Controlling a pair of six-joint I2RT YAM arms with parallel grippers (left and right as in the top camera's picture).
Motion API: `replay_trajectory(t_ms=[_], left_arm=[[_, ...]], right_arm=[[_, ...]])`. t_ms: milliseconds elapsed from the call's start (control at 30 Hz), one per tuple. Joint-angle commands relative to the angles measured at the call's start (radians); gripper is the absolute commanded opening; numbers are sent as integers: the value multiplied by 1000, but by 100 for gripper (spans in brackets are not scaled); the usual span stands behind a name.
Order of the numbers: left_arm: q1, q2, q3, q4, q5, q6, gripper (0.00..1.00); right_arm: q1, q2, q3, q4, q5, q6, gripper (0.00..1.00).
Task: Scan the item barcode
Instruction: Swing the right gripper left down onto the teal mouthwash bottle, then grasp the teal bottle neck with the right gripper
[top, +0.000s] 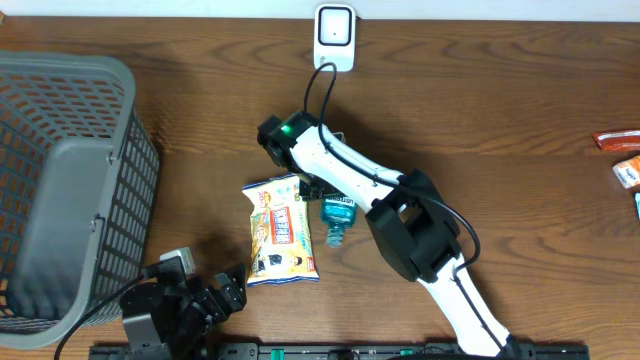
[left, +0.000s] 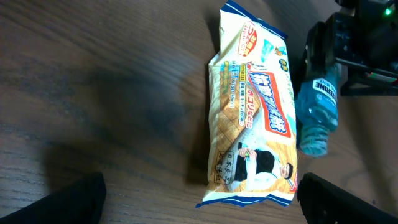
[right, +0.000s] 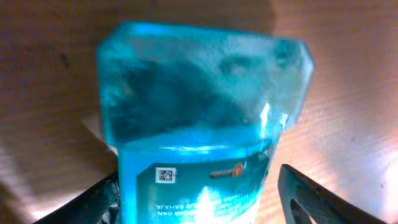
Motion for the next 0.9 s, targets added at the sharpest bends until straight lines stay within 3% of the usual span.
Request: replay_trajectory(t_ms=[0,200,400,500,633,767,867], left_arm=[[3,-2,-6,-39,10,17,98],[3,-2,-6,-39,10,17,98],[3,-2,-6,-39,10,17,98],[3,-2,-6,-39,10,17,98],[3,-2,-6,-39,10,17,98],[3,-2,-6,-39,10,17,98],[3,-2,-6,-39,10,17,98]], right_arm=[[-1,36,-28,-9,-27,1,67],[-2,36,-102,29,-93,-7,51],[-12,36,-163,106,-204,-193,33],[-28,35,-157,109,-235,-267,33],[-62,35,-157,120,-352,-470,32],[-108,35,-157,119,-484,-718,23],[-138,35,-157,113,-497,-776,23]])
